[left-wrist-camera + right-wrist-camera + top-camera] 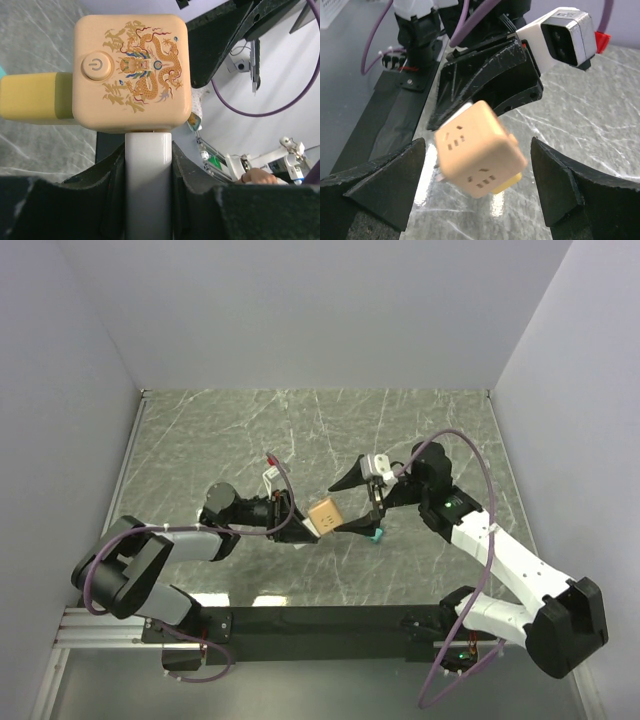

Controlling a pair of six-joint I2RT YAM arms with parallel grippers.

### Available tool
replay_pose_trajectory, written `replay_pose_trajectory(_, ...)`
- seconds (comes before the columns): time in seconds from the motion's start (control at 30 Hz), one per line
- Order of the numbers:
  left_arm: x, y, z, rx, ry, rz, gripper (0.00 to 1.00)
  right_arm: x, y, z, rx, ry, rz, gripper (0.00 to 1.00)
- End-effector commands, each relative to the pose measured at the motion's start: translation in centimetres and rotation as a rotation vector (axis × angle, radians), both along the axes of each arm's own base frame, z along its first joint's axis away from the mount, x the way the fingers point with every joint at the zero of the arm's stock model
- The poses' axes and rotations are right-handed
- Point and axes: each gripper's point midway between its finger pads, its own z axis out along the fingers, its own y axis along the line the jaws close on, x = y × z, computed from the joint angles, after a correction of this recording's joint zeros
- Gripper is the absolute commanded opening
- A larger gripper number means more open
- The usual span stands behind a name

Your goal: Insert the plug

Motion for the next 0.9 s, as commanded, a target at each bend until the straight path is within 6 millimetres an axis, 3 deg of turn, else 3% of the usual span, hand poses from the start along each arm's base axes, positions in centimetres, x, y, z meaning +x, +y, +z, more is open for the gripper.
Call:
replay_pose_trajectory(0.0,-1.5,-0.1,3.1,-0.128,-0.205,-0.051,0.01,0.2,0.6,1.2,-0.008,-0.073,0.023,0.91)
replay_pose_trajectory(0.3,-2.2,0.0,4.2,-0.142,-0.232,-0.047,0.01,-1.3,0.8,-0.8,-0.053,-0.055,0.098,0.91)
replay_pose_trajectory(0.57,-2.4,0.2,4.6,-0.152,-0.234,-0.055,0.01,-2.6,1.2,-1.1,-0.058,-0.068,0.119,0.87)
replay_pose_trajectory(0.67,-2.6,0.3,4.5,-0.152,-0.235,-0.054,0.02,-2.6,1.4,-1.0,-0.063,-0.063,0.125,0.65)
replay_pose_trajectory(0.7,-2.6,0.3,4.4,-0.150,-0.231,-0.051,0.04,-2.5,1.5,-1.0,-0.065,-0.059,0.126,0.50)
replay_pose_trajectory(0.77,-2.3,0.2,4.5,-0.147,-0.237,-0.034,0.16,-2.4,1.8,-1.0,-0.064,-0.050,0.122,0.39)
replay_pose_trajectory(0.8,-2.1,0.1,3.9,-0.119,-0.204,-0.026,0.25,-2.1,1.9,-1.1,-0.063,-0.052,0.117,0.29)
replay_pose_trajectory(0.83,-1.7,0.0,4.1,-0.115,-0.207,-0.006,0.45,-2.2,2.0,-1.1,-0.064,-0.038,0.116,0.25)
replay_pose_trajectory(0.87,-1.3,-0.1,3.9,-0.106,-0.236,0.012,0.56,-2.2,2.1,-1.1,-0.063,-0.036,0.115,0.21)
